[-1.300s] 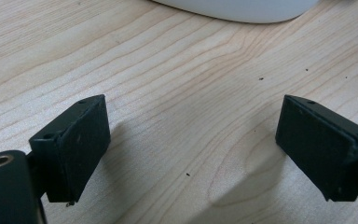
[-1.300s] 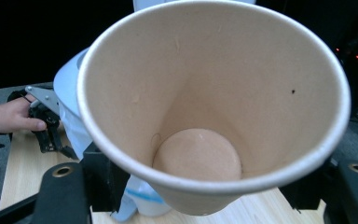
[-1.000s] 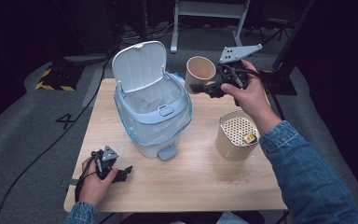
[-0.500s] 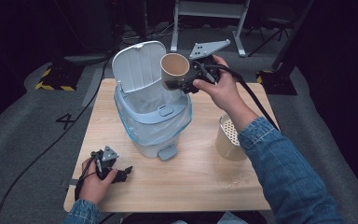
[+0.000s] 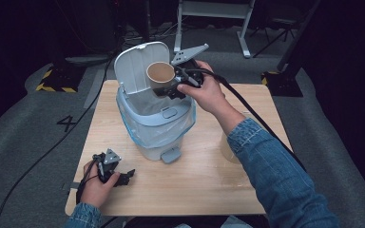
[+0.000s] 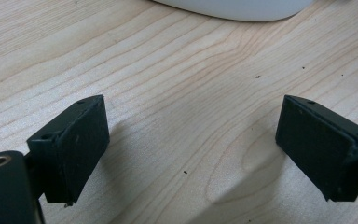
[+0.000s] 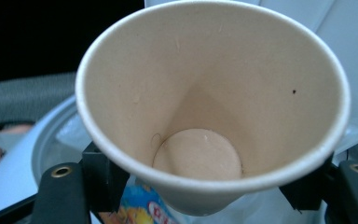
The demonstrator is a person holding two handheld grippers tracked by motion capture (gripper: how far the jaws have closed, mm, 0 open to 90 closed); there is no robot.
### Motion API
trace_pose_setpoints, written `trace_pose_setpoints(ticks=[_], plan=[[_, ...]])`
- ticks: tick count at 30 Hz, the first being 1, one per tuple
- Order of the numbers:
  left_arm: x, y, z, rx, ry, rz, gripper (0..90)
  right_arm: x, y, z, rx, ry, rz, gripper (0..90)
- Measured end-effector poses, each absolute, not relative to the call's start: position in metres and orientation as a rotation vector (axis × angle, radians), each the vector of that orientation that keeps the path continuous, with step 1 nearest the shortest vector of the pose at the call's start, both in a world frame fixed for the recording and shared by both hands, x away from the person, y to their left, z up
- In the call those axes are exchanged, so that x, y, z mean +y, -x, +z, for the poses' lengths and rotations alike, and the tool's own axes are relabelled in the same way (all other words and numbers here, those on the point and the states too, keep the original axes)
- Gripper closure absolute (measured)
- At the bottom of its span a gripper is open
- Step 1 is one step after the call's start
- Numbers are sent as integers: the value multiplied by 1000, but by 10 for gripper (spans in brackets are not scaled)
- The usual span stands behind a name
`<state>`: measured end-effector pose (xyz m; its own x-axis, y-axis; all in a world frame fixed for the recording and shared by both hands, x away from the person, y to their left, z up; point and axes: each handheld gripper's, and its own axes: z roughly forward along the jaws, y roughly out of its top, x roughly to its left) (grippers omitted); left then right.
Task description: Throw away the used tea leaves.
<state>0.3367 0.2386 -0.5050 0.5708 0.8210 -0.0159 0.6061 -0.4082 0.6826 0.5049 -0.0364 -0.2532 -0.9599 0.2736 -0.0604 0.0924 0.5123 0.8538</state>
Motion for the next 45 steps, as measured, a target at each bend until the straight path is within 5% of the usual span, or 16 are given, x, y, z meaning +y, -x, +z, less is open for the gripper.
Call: trace_pose_setpoints(ticks=[7, 10, 12, 14, 26, 45], plan=[[239, -337, -505, 1126, -2156, 422, 98, -31, -508, -261, 2680, -329, 1357, 273], [239, -337, -505, 1127, -2157, 426, 98, -30, -508, -266, 2683, -259, 1332, 125], [239, -337, -505, 1126, -2158, 425, 98, -30, -507, -266, 2689, -228, 1336, 193], [239, -337, -505, 1126, -2158, 425, 98, -31, -505, -266, 2664, -214, 1354, 147], [239, -337, -505, 1127, -2157, 426, 98, -54, -488, -245, 2568, -241, 1391, 247], [239, -337, -505, 1124, -2158, 423, 98, -158, -459, -206, 2476, -428, 1321, 324]])
